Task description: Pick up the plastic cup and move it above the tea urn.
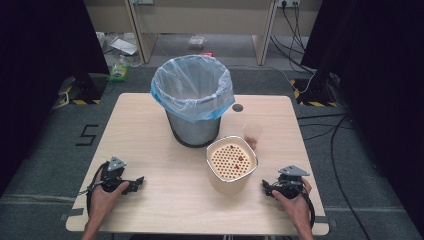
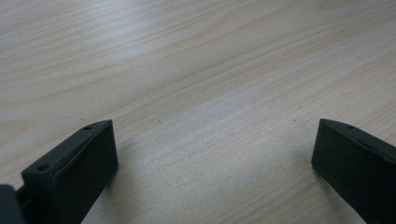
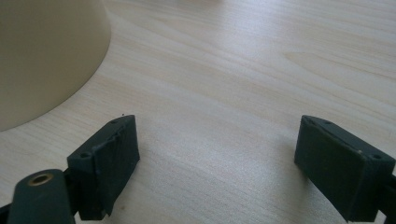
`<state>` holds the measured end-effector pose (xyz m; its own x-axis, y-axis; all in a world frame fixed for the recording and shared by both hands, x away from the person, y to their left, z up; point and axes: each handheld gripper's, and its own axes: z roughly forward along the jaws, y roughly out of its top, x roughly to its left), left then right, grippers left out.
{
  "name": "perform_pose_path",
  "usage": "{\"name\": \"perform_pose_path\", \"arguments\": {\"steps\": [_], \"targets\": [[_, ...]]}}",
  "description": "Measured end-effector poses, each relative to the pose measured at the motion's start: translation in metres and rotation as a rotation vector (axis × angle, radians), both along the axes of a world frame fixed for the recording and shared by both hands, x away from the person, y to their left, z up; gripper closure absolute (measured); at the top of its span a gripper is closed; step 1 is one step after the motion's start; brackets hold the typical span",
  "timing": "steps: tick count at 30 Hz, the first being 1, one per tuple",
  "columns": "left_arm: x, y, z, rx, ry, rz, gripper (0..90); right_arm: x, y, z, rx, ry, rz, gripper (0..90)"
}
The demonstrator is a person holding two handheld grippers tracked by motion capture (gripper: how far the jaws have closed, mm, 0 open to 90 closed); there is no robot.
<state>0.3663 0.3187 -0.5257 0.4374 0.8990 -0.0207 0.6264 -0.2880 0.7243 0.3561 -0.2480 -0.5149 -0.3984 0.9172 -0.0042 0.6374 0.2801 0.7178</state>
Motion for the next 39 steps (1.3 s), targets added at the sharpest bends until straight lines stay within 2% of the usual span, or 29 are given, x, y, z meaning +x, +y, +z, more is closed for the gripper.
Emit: {"name": "perform_pose_path", "arguments": {"steps": [11,12,24,33,39], "targets": [[0.000,0.000,0.000,0.000,0.000,0.000,0.0,0.001,0.001,0.006,0.003,0.002,0.007,19.0],[0.000,0.000,0.000,0.000,0.000,0.000,0.0,0.002,0.001,0.009,0.015,-0.006,0.007,19.0],[0.000,0.000,0.000,0.000,0.000,0.000,0.0,0.009,0.004,0.037,0.018,-0.050,0.013,24.8],[0.000,0.000,0.000,0.000,0.000,0.000,0.0,0.029,0.008,0.060,0.020,-0.077,0.018,28.5],[0.000,0.000,0.000,-0.002,0.000,-0.001,0.0,0.045,0.009,0.077,0.042,-0.094,-0.004,30.1]]}}
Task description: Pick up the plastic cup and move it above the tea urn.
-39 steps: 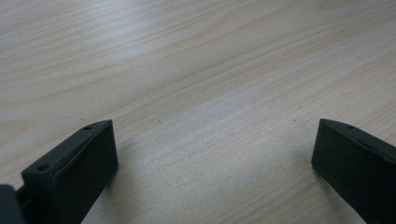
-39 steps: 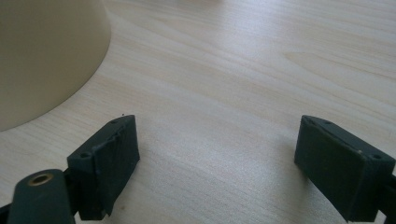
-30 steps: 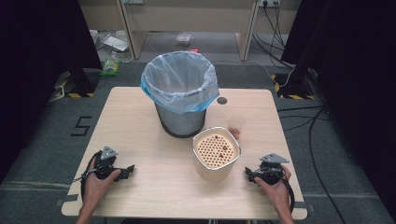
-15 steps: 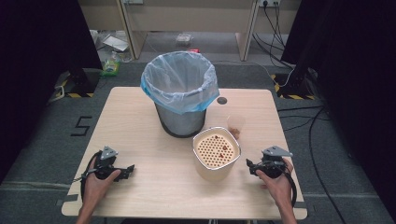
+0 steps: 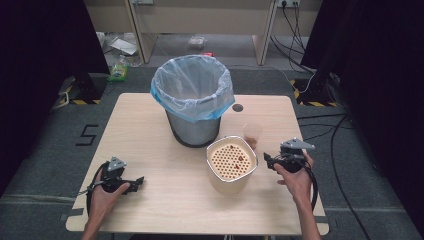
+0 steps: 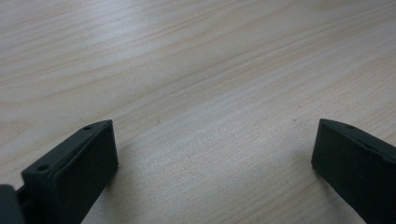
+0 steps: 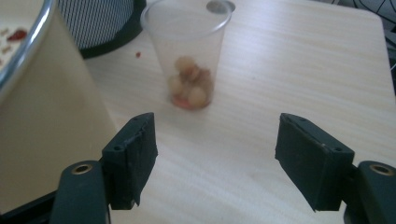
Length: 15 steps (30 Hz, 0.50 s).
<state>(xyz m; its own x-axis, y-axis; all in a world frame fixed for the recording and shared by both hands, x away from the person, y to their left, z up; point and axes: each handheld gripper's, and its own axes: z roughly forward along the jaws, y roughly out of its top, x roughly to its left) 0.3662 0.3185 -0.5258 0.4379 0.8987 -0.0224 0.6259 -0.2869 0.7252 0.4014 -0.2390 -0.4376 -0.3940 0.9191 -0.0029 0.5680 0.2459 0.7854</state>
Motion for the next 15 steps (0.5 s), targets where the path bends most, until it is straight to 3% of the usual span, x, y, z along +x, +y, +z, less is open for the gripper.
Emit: {"name": "perform_pose_path", "arguments": {"steps": [12,15], "targets": [[0.000,0.000,0.000,0.000,0.000,0.000,0.0,0.027,-0.002,0.019,0.035,-0.001,-0.012,34.3],[0.000,0.000,0.000,0.000,0.000,0.000,0.0,0.034,0.002,0.023,0.026,0.000,0.002,35.2]]}}
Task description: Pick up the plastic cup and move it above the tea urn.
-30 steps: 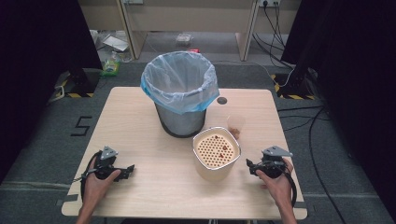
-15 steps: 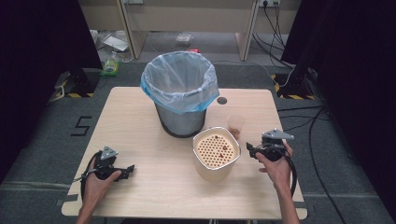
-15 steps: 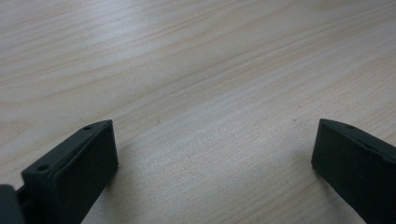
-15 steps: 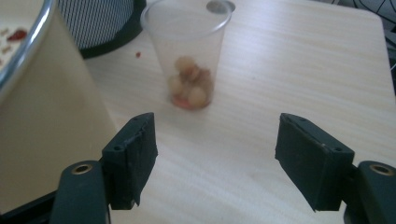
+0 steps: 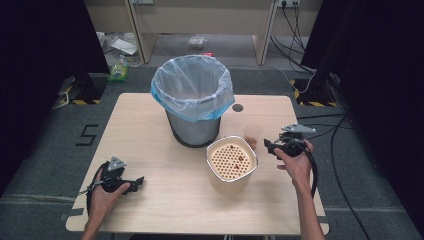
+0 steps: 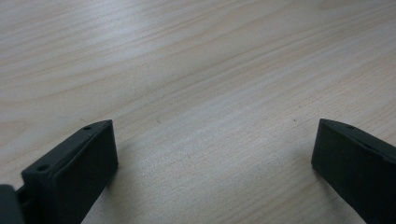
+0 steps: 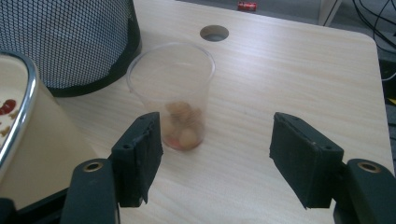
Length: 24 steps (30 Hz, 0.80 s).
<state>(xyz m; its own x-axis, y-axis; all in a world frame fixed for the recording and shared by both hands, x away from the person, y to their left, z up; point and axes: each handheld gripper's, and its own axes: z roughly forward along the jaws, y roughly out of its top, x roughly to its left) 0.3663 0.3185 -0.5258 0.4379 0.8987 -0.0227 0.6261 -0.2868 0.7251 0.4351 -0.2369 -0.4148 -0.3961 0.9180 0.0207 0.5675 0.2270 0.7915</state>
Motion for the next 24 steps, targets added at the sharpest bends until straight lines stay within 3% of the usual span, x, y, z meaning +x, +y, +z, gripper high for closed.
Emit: {"name": "perform_pose_path", "arguments": {"steps": [14,24], "targets": [[0.000,0.000,0.000,0.001,0.001,-0.001,0.0,0.031,0.019,0.012,-0.018,0.007,0.007,40.3],[0.000,0.000,0.000,0.001,0.001,0.000,0.0,0.048,0.022,0.013,-0.032,0.025,0.002,42.5]]}}
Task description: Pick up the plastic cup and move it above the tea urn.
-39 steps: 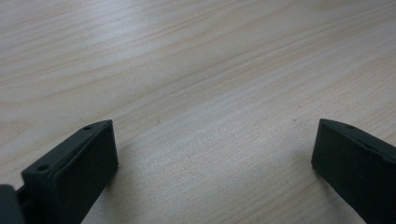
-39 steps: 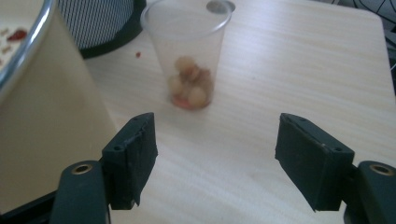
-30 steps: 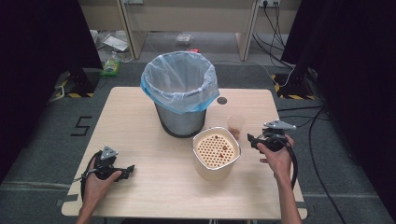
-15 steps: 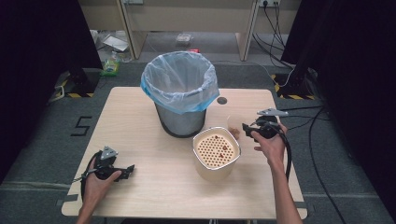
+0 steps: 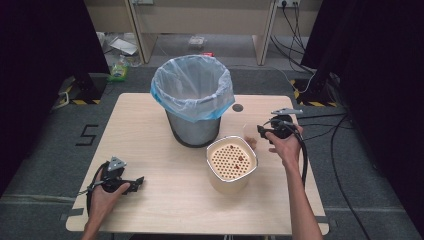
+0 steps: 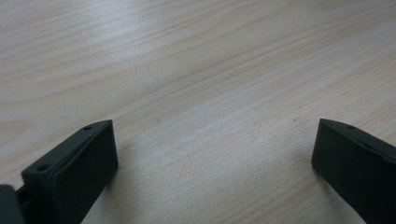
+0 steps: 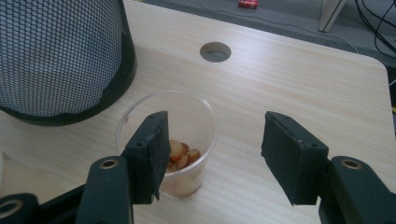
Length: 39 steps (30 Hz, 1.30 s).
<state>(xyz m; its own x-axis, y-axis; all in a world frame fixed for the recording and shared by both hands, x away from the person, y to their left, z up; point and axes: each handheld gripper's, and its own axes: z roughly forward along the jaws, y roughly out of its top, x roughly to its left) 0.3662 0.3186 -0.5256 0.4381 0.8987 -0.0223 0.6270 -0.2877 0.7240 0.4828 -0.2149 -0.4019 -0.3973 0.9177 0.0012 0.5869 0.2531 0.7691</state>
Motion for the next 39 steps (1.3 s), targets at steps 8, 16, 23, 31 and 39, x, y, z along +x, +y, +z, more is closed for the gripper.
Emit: {"name": "perform_pose_path", "arguments": {"steps": [8,16,23,31,39], "targets": [[0.000,0.000,0.000,-0.001,-0.001,0.000,0.0,0.011,0.003,-0.004,0.009,0.024,0.005,46.4],[0.000,0.000,0.000,-0.001,-0.001,0.000,0.0,0.022,0.007,-0.013,-0.022,0.058,0.005,50.4],[0.000,0.000,0.000,0.000,0.000,0.000,0.0,0.029,0.011,-0.020,-0.039,0.082,0.010,54.9],[0.000,0.000,0.000,0.000,0.000,0.000,0.0,0.035,0.013,-0.030,-0.052,0.117,0.024,64.9],[0.000,0.000,0.000,0.000,0.000,0.000,0.0,0.039,0.018,-0.041,-0.079,0.151,0.045,76.8]]}}
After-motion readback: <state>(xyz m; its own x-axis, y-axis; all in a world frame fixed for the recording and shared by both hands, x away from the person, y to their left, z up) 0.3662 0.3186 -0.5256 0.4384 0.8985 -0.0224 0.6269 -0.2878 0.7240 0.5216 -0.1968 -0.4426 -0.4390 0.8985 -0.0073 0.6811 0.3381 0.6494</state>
